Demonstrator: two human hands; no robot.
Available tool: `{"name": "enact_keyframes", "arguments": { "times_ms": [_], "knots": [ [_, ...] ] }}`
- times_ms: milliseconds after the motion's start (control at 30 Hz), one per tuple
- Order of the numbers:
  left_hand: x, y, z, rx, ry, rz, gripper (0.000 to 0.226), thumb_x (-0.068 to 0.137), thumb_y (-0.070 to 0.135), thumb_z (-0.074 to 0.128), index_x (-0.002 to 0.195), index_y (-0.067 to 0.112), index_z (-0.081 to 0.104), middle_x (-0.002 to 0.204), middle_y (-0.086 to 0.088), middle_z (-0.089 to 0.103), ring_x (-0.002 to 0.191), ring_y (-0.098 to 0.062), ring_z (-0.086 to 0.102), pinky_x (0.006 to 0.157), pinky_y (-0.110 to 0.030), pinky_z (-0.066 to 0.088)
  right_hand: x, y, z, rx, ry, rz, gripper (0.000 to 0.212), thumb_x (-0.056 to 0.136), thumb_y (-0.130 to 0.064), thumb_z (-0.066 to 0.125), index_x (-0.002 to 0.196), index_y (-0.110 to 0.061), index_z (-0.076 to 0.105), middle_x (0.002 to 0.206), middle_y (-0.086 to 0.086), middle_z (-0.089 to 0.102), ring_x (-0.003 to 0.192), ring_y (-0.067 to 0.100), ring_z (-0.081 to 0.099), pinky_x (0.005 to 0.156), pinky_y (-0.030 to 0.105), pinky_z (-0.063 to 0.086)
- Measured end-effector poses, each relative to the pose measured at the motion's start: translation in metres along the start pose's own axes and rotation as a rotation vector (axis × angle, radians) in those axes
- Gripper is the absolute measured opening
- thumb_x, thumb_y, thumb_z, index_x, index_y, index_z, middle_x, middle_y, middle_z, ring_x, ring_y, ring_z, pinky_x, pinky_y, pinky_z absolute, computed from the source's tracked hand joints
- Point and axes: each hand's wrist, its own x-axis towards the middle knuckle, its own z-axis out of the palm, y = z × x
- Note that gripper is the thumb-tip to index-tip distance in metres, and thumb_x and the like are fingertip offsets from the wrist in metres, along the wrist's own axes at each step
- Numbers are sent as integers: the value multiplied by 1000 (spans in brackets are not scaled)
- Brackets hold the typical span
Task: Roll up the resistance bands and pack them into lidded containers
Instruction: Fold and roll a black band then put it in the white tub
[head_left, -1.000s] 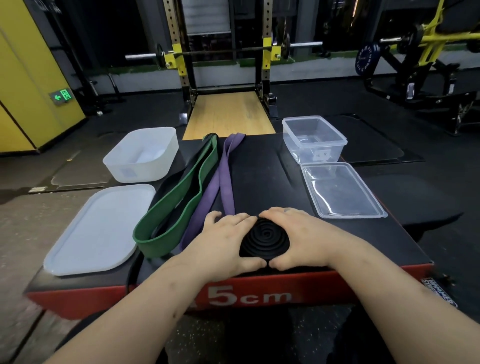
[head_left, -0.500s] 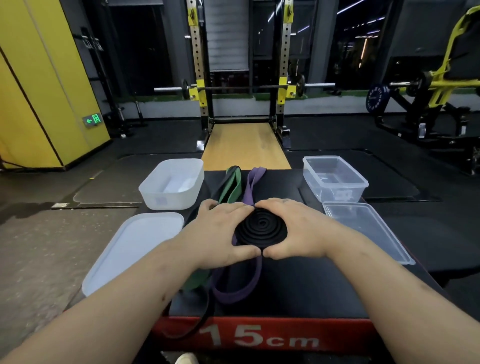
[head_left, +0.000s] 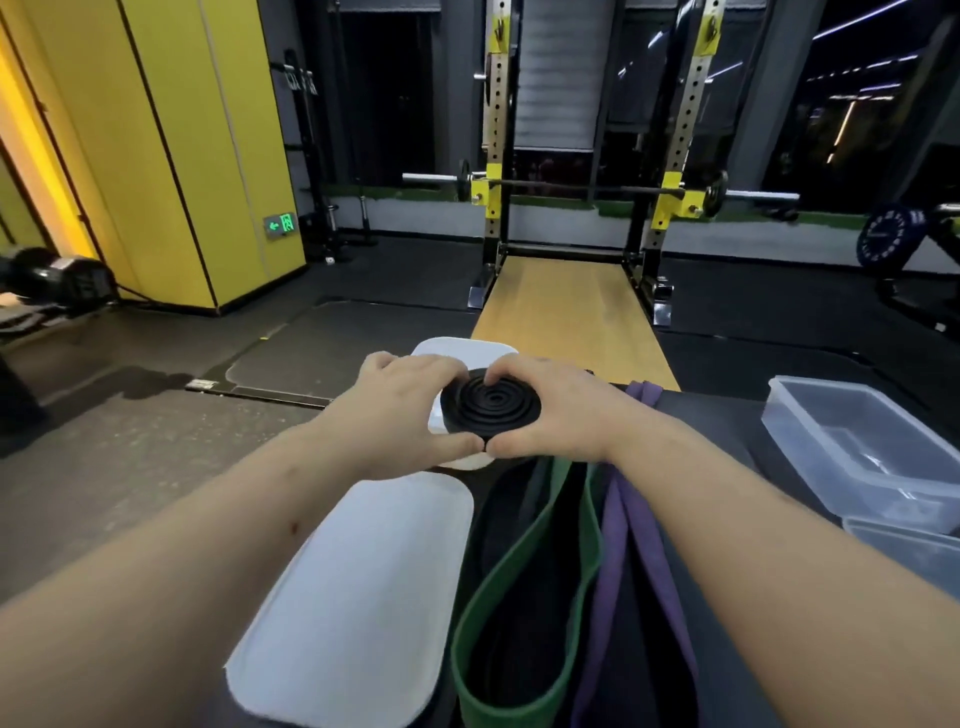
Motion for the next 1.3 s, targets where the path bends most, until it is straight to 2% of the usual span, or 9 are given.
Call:
{"name": "enact_keyframes", "arguments": {
  "times_ms": [100,233,400,533,767,867,967,1200,1300],
  "knots": [
    [11,-28,14,31,73,-103,50,90,66,56,126,32,50,121,14,55,116,-14,48,110,-35,23,44,2,13,-27,10,24,59,68,-63,75,120,-48,52,114,-18,62,105,12,59,93,41,53],
    [20,-51,45,25,135,-190,37,95,53,53,120,25,49,106,8,59,102,-20,57,107,-37,31,86,6,36,-106,19,72,58,73,-66,71,124,-45,52,116,-14,61,108,17,56,97,42,50],
    [15,-68,79,-10,81,-246,27,97,44,51,116,24,50,102,6,65,101,-20,59,105,-37,32,114,12,67,-199,-61,184,47,81,-66,64,118,-40,52,101,-11,62,100,21,54,96,41,44],
    [12,-77,98,59,58,-204,26,101,43,45,92,24,60,82,8,58,97,-18,54,87,-32,26,128,15,79,-296,-181,264,39,87,-65,59,110,-34,54,89,-11,58,99,24,48,102,43,39],
    [16,-74,93,145,51,-216,38,103,47,40,84,24,64,79,5,62,89,-18,55,84,-38,28,147,4,78,-445,-447,335,54,87,-73,52,115,-27,55,118,-2,60,111,26,56,97,42,47],
    [15,-73,91,150,44,-222,38,104,47,40,80,25,59,78,5,61,88,-18,55,87,-40,30,149,2,76,-506,-480,329,56,91,-74,47,118,-26,57,118,-2,61,108,25,56,87,38,43],
    [16,-72,91,126,51,-235,36,103,46,42,76,26,53,75,5,59,87,-19,54,88,-40,31,147,2,75,-502,-481,332,52,92,-74,47,114,-27,53,115,-2,58,106,25,55,90,39,44],
    [16,-71,90,25,91,-265,26,100,47,50,92,22,54,76,6,59,84,-22,56,92,-40,31,145,-5,71,-479,-554,358,77,88,-86,33,132,-28,56,124,-2,59,106,25,58,90,39,43],
    [16,-69,89,11,92,-284,25,99,46,50,94,22,49,76,6,57,83,-23,54,93,-40,32,143,-4,70,-544,-545,305,51,101,-60,44,132,-23,60,124,-2,62,104,23,57,83,34,40]
  ]
}}
